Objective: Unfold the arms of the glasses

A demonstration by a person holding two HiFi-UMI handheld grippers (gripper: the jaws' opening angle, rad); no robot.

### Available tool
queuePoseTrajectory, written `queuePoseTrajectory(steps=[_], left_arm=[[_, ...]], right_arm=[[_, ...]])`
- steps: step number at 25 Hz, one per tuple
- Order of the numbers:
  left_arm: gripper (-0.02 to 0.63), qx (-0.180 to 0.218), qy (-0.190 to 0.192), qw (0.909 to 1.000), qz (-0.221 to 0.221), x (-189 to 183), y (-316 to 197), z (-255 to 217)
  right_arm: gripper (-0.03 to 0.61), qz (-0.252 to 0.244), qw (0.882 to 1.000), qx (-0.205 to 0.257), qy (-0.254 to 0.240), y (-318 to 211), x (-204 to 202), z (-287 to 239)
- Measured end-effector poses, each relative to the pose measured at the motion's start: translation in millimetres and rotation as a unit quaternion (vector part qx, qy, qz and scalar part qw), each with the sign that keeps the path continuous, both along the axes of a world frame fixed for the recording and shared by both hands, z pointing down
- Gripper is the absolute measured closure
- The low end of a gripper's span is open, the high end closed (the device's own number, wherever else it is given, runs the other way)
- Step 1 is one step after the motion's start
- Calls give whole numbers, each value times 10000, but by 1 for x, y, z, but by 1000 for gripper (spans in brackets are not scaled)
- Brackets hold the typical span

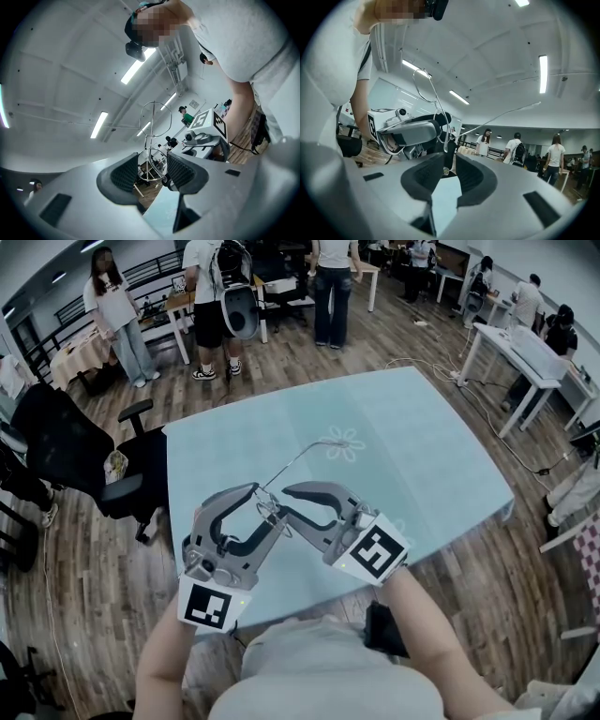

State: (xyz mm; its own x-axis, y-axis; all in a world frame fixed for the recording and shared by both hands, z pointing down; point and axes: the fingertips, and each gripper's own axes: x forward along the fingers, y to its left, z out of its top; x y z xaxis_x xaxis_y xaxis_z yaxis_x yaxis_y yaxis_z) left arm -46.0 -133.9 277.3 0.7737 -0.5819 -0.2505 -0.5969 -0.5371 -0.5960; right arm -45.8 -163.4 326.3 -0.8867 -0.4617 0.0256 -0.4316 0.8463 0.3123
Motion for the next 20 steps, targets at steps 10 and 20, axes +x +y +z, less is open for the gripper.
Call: queuePoseTrajectory(steps=[10, 20], left_arm=[[413, -64, 11, 10000, -5, -3, 1, 5], [413, -22, -129, 9999, -38, -2, -3, 9]], right_arm=[[558, -164, 9997, 172, -40, 1, -9, -1], [558, 42, 9999, 122, -33, -5, 3, 0]])
